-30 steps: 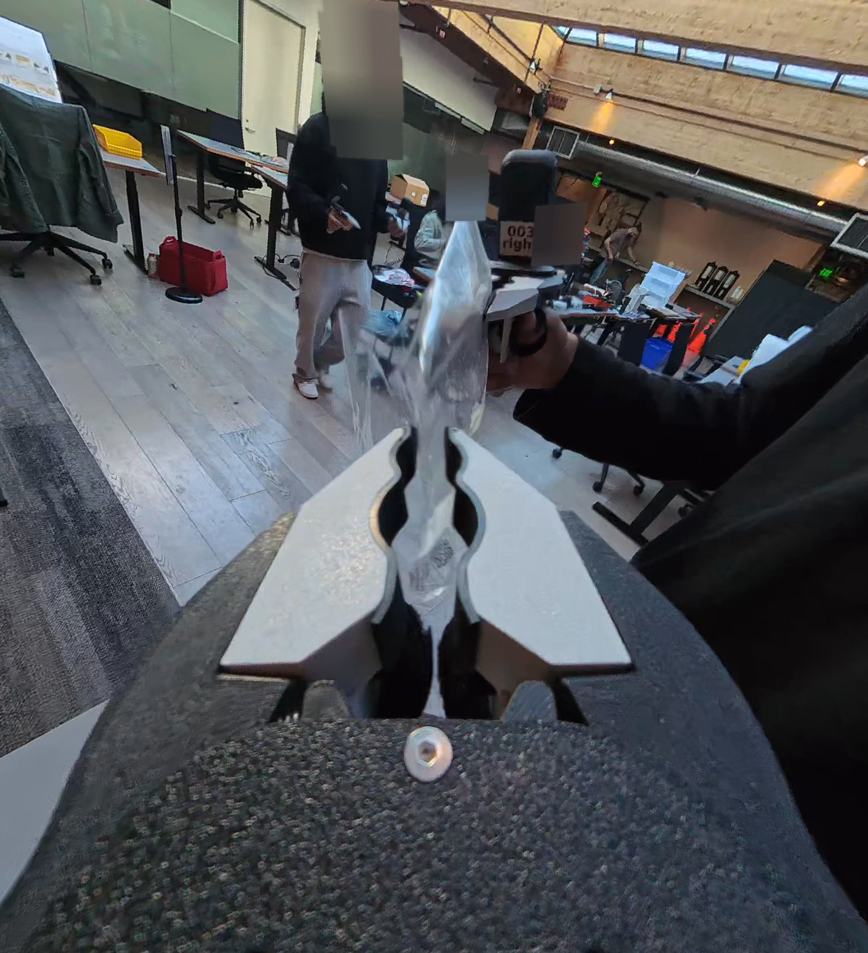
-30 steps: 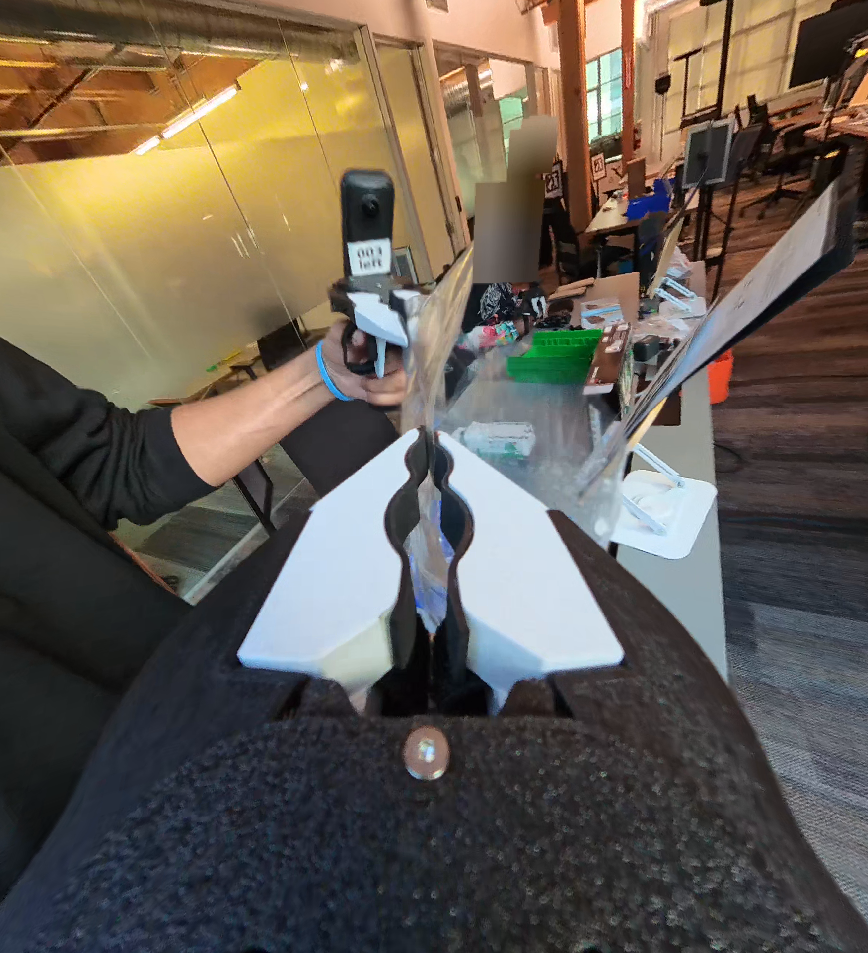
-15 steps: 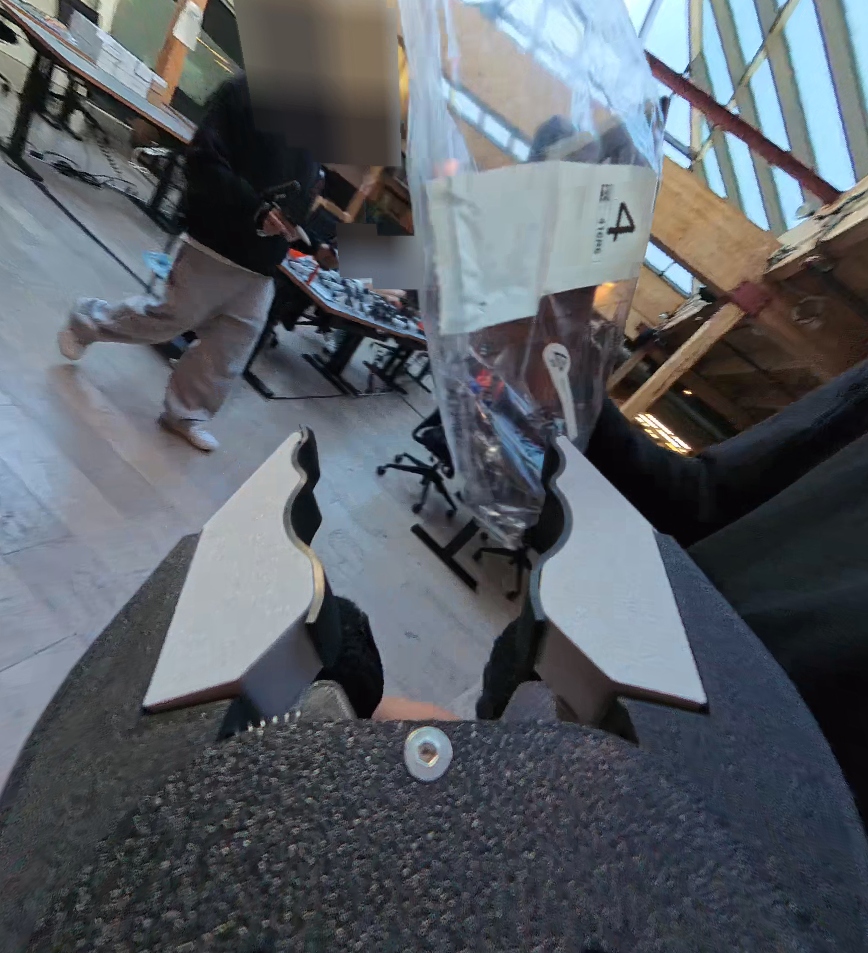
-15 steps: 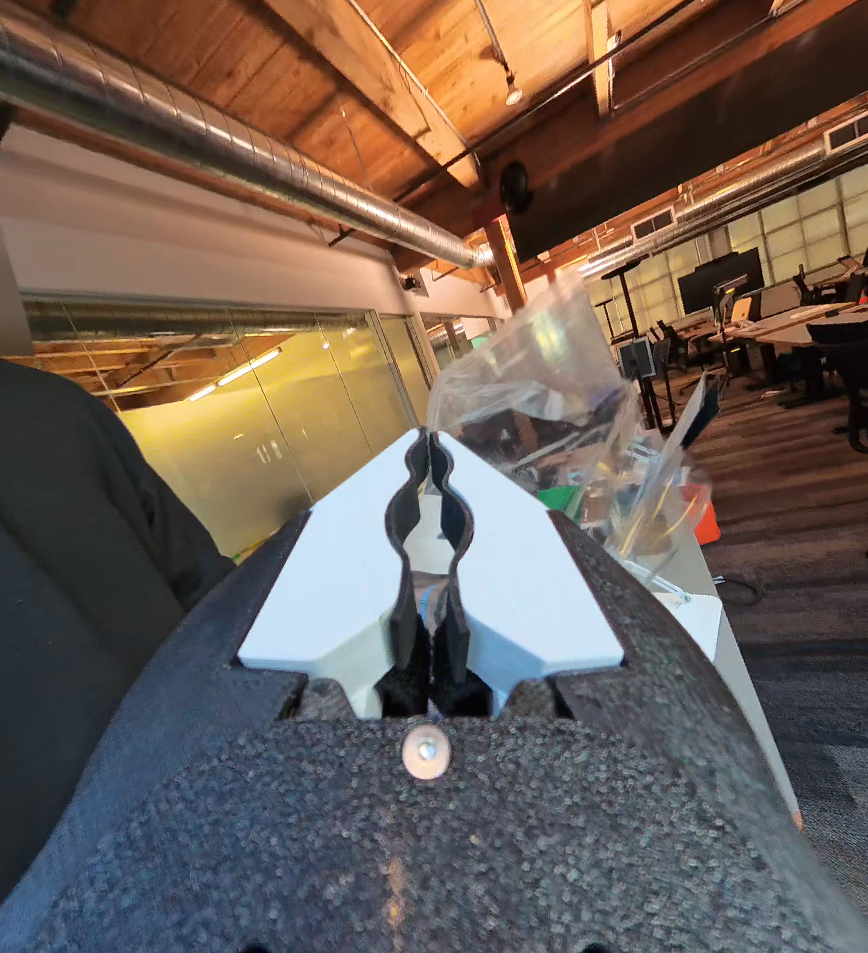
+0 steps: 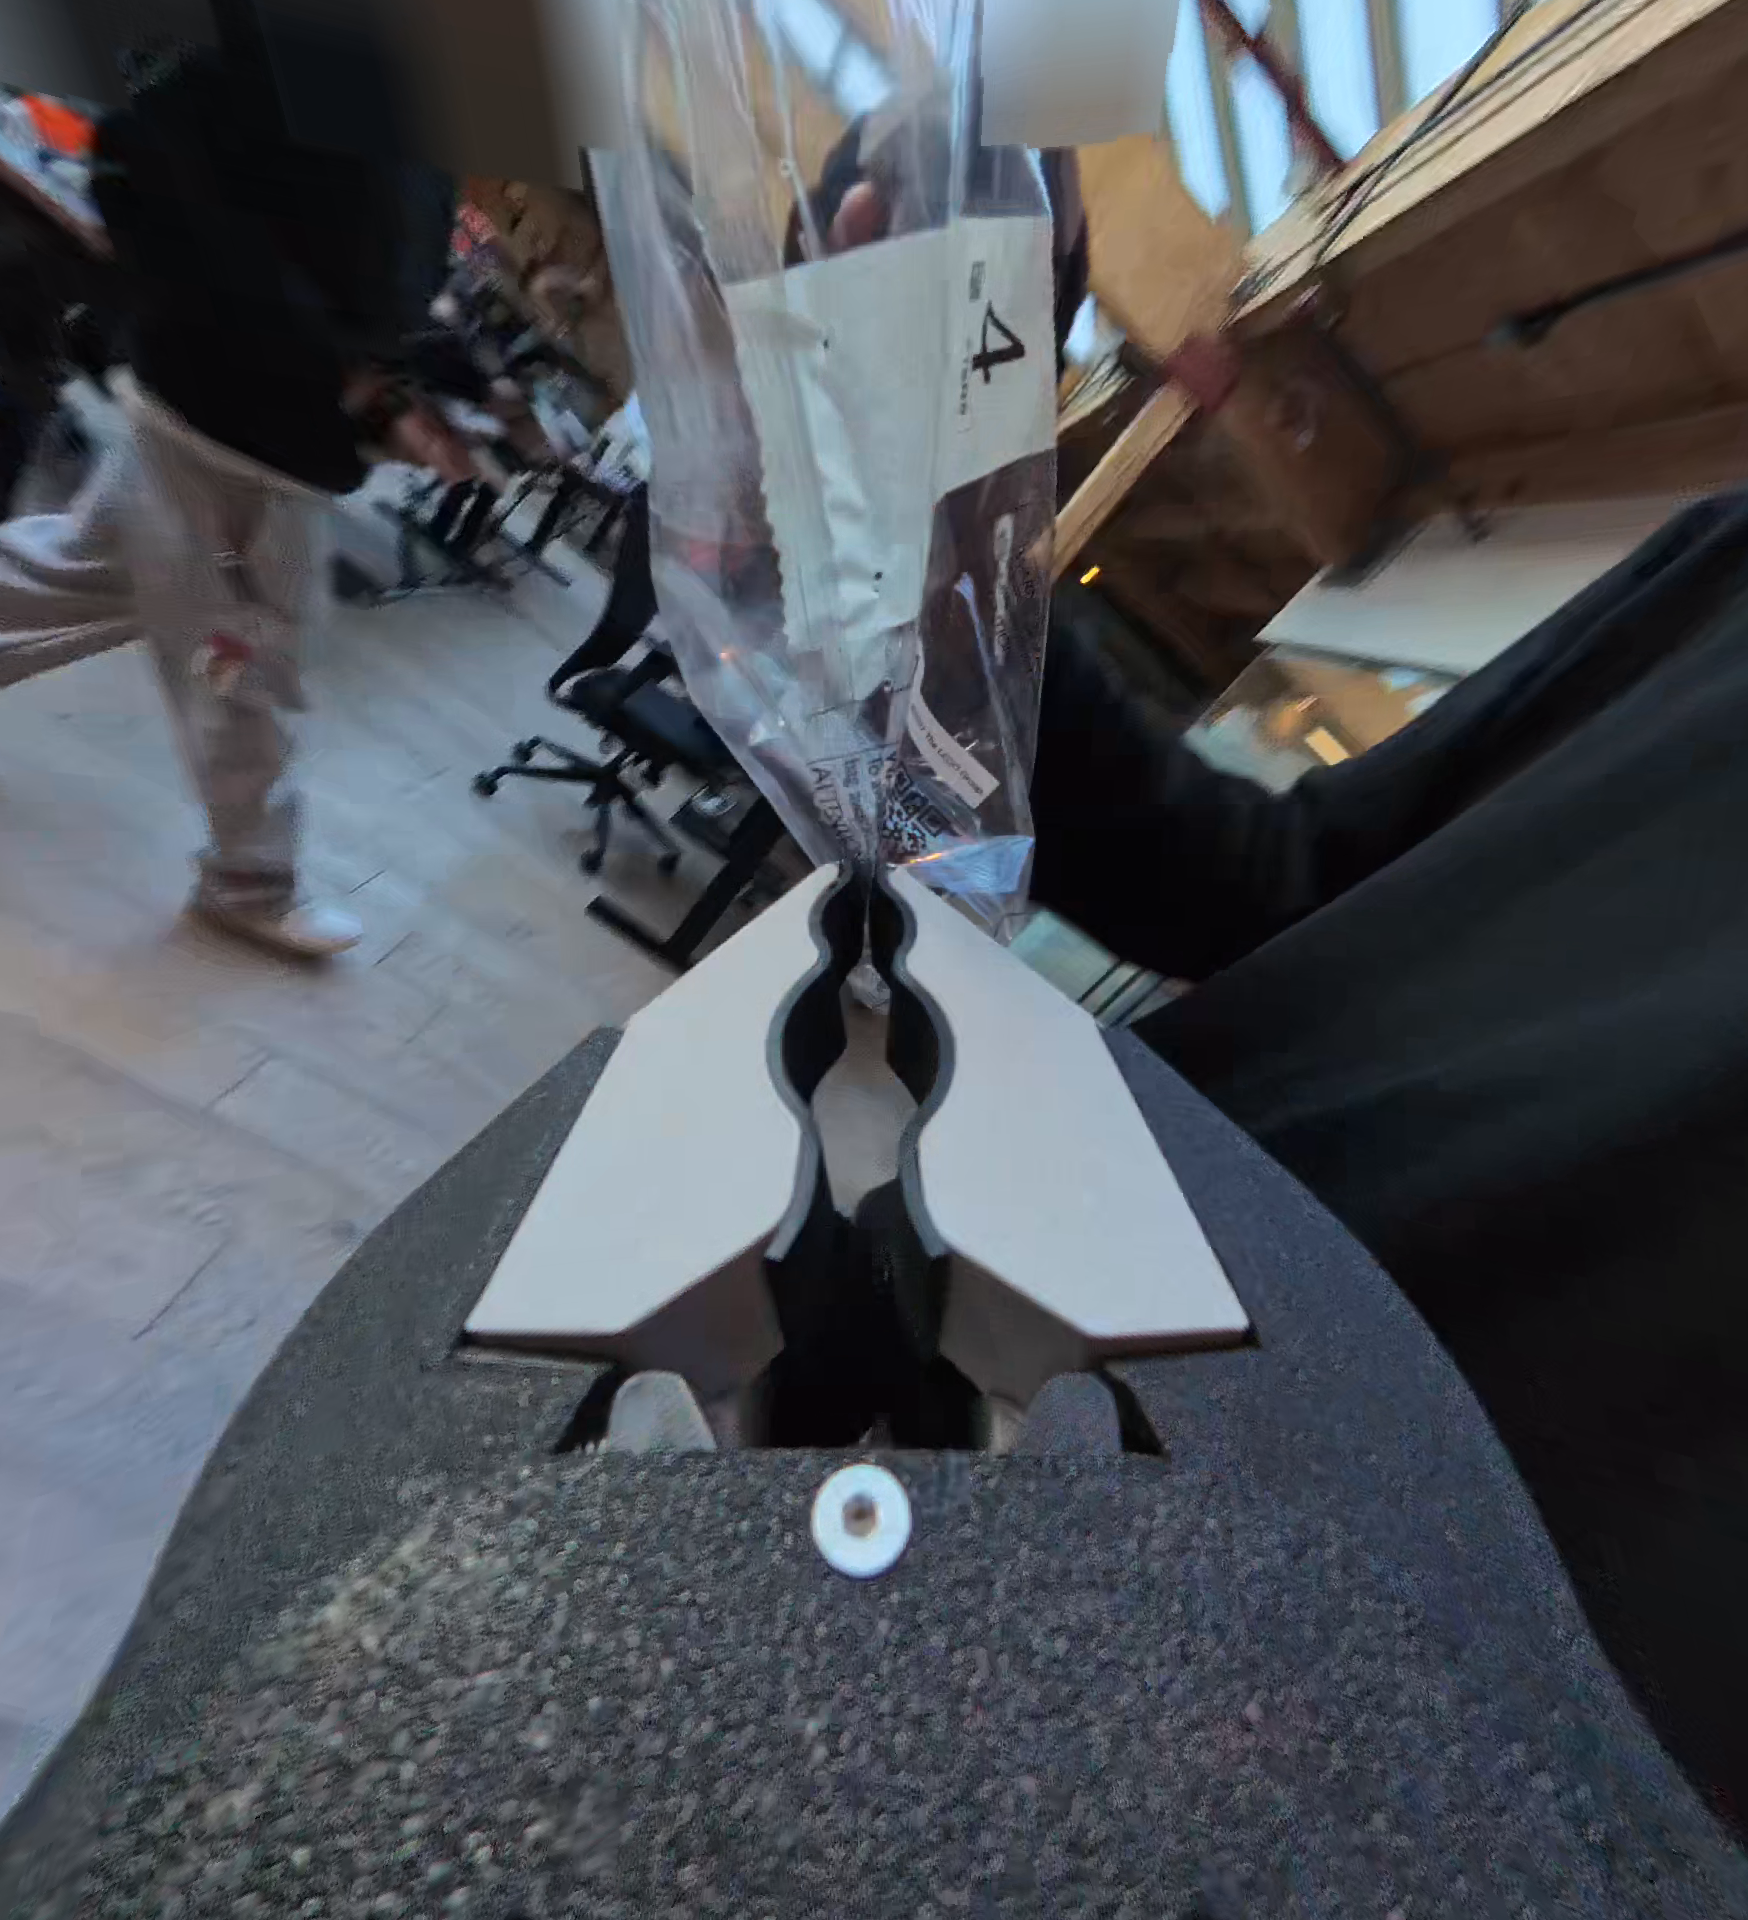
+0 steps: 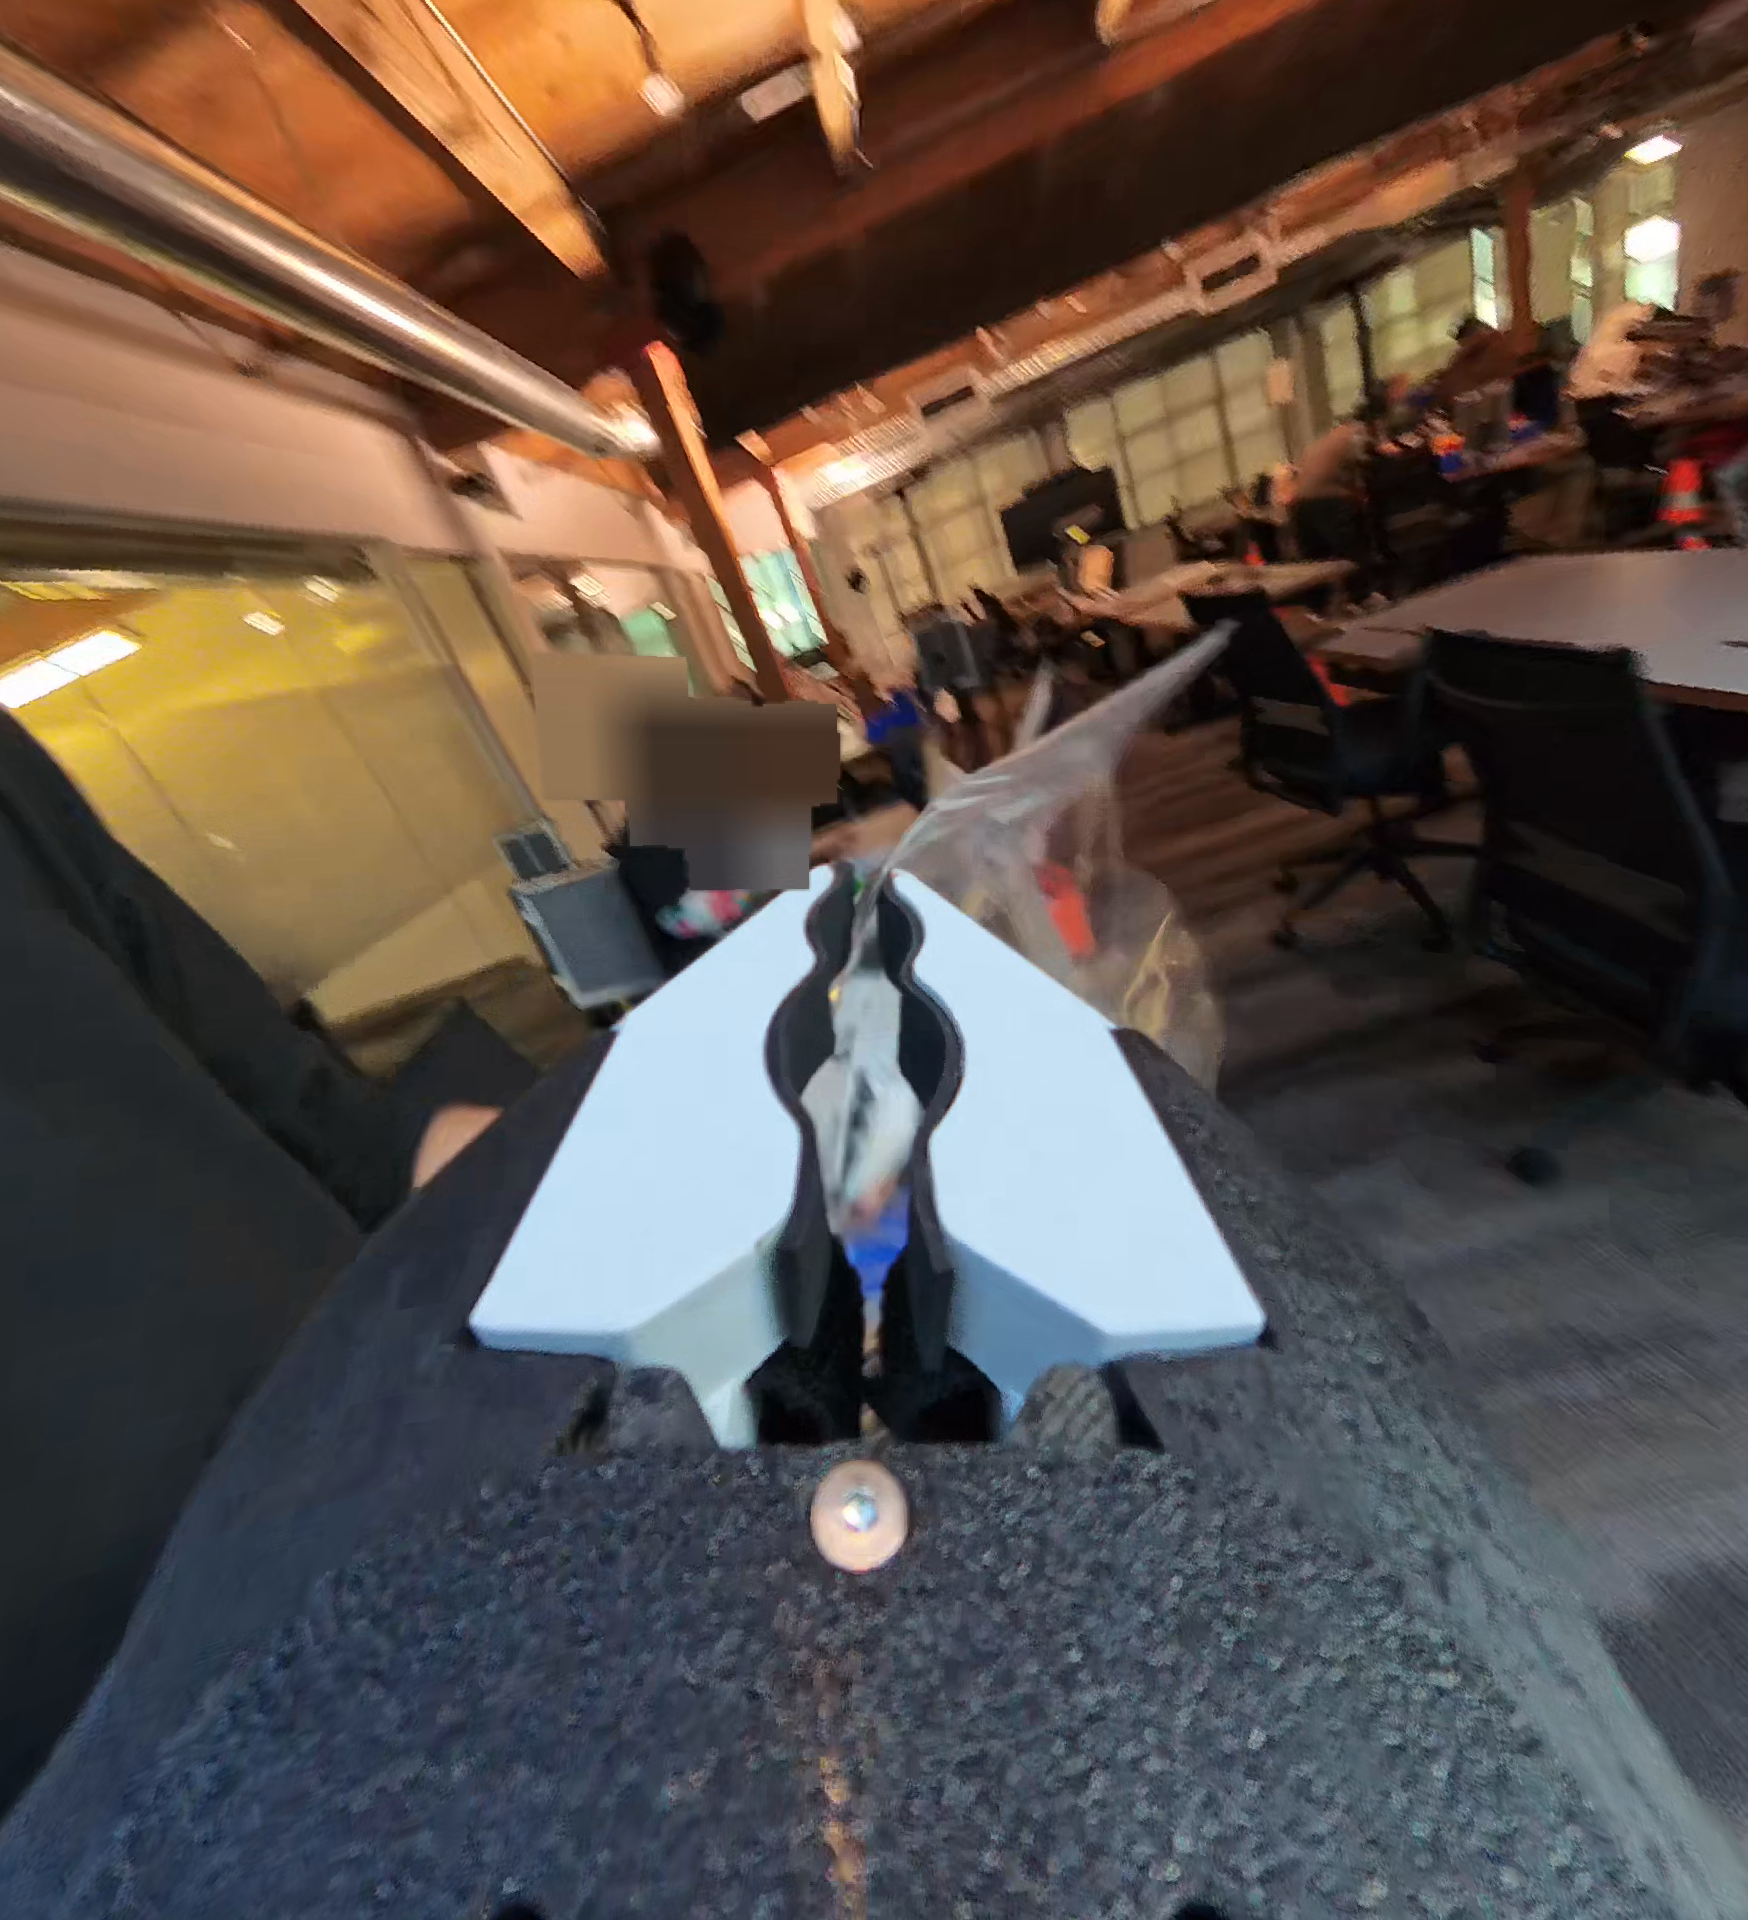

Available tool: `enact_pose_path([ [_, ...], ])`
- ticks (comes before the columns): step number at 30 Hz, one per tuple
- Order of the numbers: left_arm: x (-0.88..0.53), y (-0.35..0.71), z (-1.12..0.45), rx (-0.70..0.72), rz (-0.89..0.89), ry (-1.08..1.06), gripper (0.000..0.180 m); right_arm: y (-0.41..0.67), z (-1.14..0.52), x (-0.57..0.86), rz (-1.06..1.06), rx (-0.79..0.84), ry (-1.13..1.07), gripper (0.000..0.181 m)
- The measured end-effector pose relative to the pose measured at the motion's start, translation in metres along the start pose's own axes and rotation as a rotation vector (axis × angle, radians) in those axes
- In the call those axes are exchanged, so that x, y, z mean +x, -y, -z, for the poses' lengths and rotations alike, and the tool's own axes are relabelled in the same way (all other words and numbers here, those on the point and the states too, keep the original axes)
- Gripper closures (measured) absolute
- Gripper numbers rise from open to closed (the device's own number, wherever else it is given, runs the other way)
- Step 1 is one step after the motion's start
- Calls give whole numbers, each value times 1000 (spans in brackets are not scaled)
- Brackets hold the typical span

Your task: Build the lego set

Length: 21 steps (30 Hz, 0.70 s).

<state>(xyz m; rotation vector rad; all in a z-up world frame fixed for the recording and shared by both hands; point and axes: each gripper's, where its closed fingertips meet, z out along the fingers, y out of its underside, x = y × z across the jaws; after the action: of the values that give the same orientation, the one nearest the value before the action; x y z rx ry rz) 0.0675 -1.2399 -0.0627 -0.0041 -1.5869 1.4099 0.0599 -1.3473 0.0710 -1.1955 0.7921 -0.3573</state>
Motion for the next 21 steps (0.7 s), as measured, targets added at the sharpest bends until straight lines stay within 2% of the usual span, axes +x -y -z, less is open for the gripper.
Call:
enact_pose_path([
  [4,-30,-14,37,-408,-211,361,180,-27,62,42,138,-278,-370,127],
  [6,-38,-18,62,-629,-307,496,180,-38,75,47,260,-448,-476,119],
  [10,-35,-31,96,-1027,-418,592,180,-75,12,19,386,-697,-311,108],
  [13,-21,-40,101,-1189,-463,548,180,-118,-49,4,469,-864,-138,106],
  [15,-18,-46,107,-1287,-504,555,180,-134,-77,7,516,-885,-82,112],
  [17,-11,-47,105,-1302,-526,549,180,-147,-86,15,473,-925,-60,113],
  [21,-6,-53,123,-1396,-555,619,180,-132,-98,6,430,-799,0,113],
])
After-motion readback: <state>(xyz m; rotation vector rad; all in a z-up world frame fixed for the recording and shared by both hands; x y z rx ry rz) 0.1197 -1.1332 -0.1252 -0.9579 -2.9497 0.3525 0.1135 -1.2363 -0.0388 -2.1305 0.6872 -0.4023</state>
